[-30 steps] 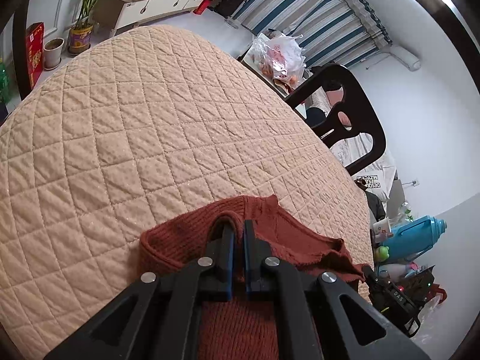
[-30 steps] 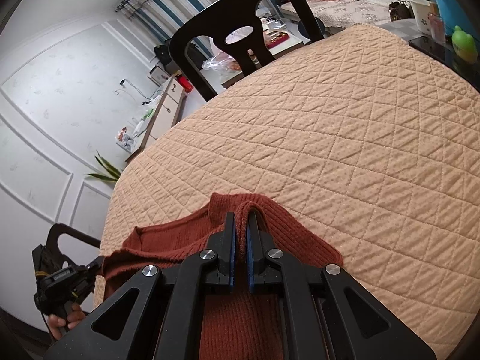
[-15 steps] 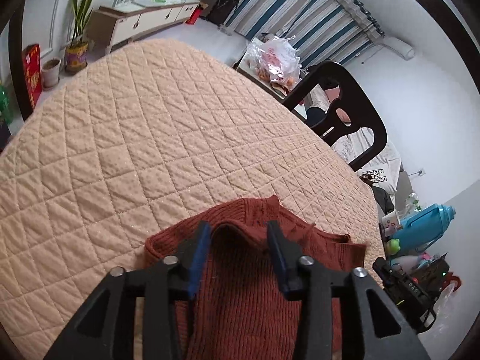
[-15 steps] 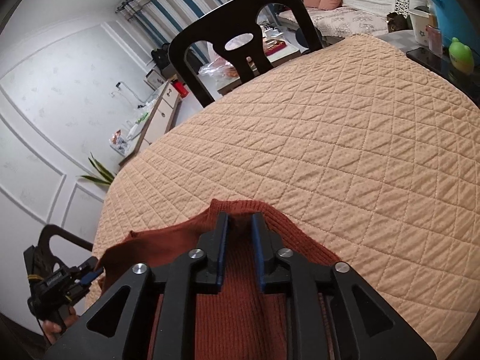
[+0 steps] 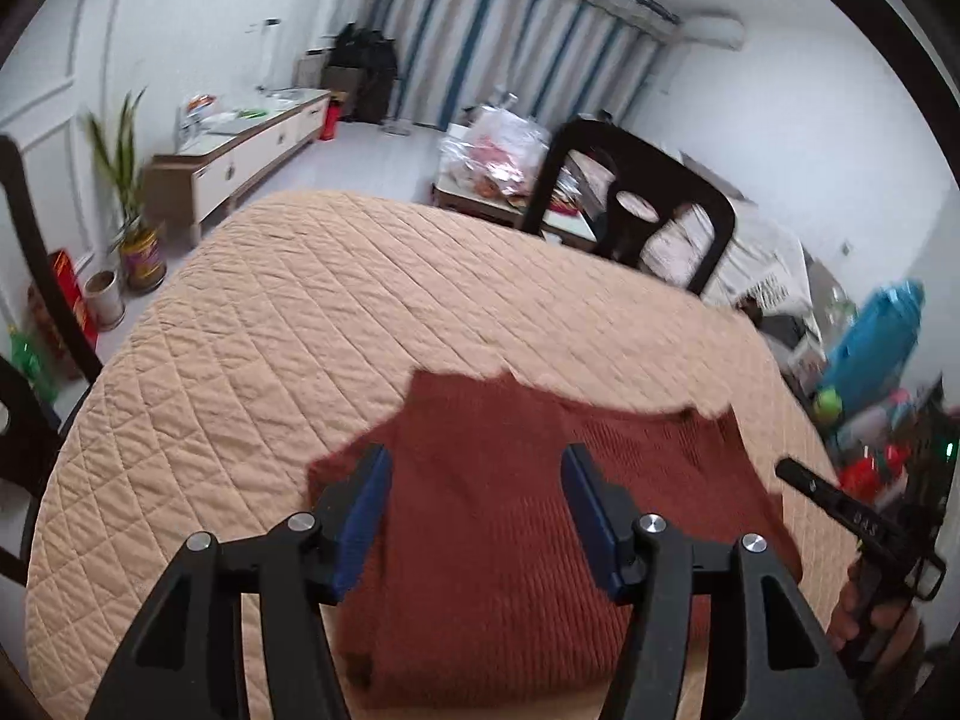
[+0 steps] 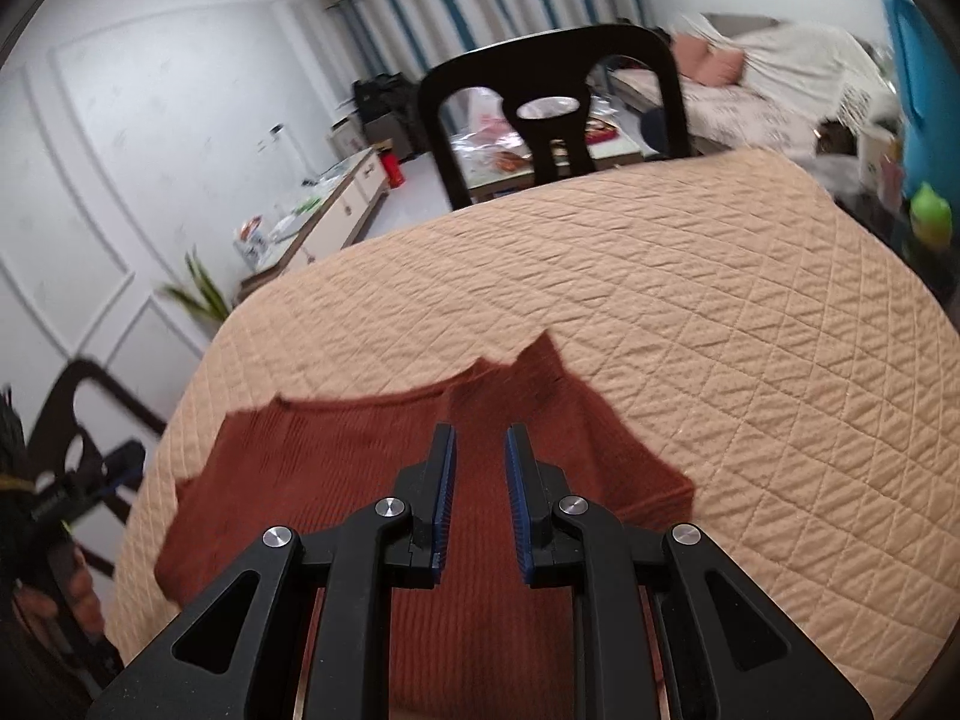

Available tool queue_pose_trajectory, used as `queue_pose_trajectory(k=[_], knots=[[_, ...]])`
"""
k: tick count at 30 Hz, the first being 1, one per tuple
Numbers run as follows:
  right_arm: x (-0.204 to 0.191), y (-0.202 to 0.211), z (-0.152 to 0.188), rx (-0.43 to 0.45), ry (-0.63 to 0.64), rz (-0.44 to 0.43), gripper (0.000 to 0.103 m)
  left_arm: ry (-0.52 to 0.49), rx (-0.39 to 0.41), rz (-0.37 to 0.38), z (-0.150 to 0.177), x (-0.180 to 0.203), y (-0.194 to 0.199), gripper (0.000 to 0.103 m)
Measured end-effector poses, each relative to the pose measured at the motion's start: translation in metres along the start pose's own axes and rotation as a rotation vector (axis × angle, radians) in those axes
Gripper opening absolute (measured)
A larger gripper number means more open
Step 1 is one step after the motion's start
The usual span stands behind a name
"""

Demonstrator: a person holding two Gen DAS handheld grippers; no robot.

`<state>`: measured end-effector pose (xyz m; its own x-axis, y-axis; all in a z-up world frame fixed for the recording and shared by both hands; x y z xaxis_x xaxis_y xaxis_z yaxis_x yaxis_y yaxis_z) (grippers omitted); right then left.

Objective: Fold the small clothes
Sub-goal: 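Move both grippers to one side edge of the folded sweater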

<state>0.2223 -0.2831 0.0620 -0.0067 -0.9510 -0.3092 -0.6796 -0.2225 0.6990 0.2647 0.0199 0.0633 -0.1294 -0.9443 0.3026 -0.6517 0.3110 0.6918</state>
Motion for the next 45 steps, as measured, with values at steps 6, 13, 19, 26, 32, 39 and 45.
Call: queue_pose_trajectory(k=[6, 13, 19, 26, 32, 39, 45], knots=[[-0.019, -0.006, 0.031, -0.057, 0.144, 0.035, 0.02, -0.107, -0.07, 0.007, 0.031, 0.021, -0.009, 0.061], [-0.024, -0.01, 0.059, -0.093, 0.246, 0.096, 0.042, -0.148, -0.122, -0.025, 0.058, 0.023, -0.012, 0.061], [-0.019, -0.012, 0.069, -0.106, 0.286, 0.151, 0.044, -0.174, -0.126, -0.04, 0.065, 0.022, -0.009, 0.061], [-0.036, -0.002, 0.078, -0.09, 0.325, 0.109, 0.045, -0.155, -0.132, -0.035, 0.068, 0.019, -0.005, 0.061], [-0.029, -0.005, 0.087, -0.095, 0.337, 0.148, 0.051, -0.17, -0.139, -0.01, 0.072, 0.015, 0.001, 0.061], [-0.05, 0.014, 0.083, -0.043, 0.363, 0.14, 0.052, -0.139, -0.128, 0.051, 0.068, -0.002, 0.02, 0.062], [-0.094, 0.016, 0.089, -0.005, 0.454, 0.042, 0.056, -0.076, -0.086, 0.057, 0.053, -0.032, 0.034, 0.068]])
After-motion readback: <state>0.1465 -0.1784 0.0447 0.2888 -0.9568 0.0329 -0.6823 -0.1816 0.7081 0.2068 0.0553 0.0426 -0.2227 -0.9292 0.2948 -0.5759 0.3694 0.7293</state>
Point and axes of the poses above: each gripper's, at about its wrist camera, not at the fingertips, and y roughly against the way its jaws point, x to its right, z to its underside, the point moved 3 cm from there along -y, roughly the way its jaws point
